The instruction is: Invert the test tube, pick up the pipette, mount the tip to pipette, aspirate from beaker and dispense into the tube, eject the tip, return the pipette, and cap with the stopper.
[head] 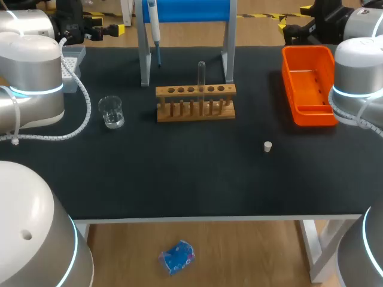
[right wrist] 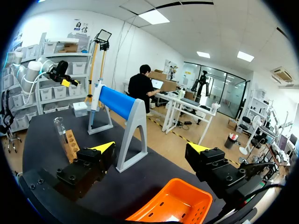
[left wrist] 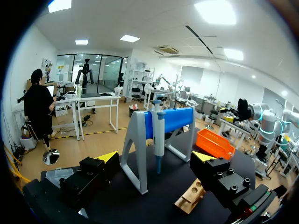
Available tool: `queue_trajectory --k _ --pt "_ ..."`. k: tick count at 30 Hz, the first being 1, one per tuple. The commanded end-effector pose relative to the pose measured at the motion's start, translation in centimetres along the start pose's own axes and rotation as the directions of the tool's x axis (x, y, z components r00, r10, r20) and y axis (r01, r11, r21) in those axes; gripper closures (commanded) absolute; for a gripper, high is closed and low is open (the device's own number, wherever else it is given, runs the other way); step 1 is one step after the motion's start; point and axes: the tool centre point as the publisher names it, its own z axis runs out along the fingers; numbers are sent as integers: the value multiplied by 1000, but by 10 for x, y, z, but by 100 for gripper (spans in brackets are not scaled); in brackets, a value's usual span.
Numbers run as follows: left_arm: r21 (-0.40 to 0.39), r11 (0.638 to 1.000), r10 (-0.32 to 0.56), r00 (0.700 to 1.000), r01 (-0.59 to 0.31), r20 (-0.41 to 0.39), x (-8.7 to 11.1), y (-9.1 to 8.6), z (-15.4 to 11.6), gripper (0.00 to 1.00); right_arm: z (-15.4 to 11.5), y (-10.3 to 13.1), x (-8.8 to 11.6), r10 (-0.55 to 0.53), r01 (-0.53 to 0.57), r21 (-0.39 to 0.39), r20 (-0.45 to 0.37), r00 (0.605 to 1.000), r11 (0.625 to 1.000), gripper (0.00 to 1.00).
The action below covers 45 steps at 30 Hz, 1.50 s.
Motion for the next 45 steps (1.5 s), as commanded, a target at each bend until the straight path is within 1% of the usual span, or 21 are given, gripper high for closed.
queue_trajectory --k 1,15,16,20,25,27,30,33,34,35,45 --pt "4 1000 1 1000 -1 2 1 1 0 0 0 0 0 0 0 -1 0 1000 1000 0" --pt "4 1000 1 1000 -1 2 1 1 0 0 0 0 0 0 0 -1 0 1000 1000 0" --pt "6 1000 4 1000 -4 -7 1 1 0 0 0 0 0 0 0 -1 0 1000 1000 0" --pt "17 999 30 999 -30 -41 1 1 -5 0 -3 1 5 21 -23 -24 -82 996 999 0" --pt "41 997 72 990 -68 -120 3 2 -11 0 -9 6 13 51 -67 -74 -197 979 995 0" --pt "37 995 96 983 -92 -155 6 3 -13 0 -13 9 18 71 -100 -97 -265 961 990 0" --pt "42 990 137 966 -131 -220 10 5 -15 0 -20 13 27 58 -114 -134 -365 929 984 0" --pt "41 984 180 949 -175 -258 14 6 -17 0 -27 15 32 32 -113 -161 -437 899 981 0" --pt "29 979 204 945 -203 -255 14 6 -17 0 -31 16 34 24 -113 -159 -476 879 981 0" --pt "17 971 235 942 -237 -238 14 6 -17 0 -31 16 34 24 -113 -159 -476 879 981 0" --pt "17 971 235 942 -237 -238 14 6 -17 0 -31 16 34 24 -113 -159 -476 879 981 0"
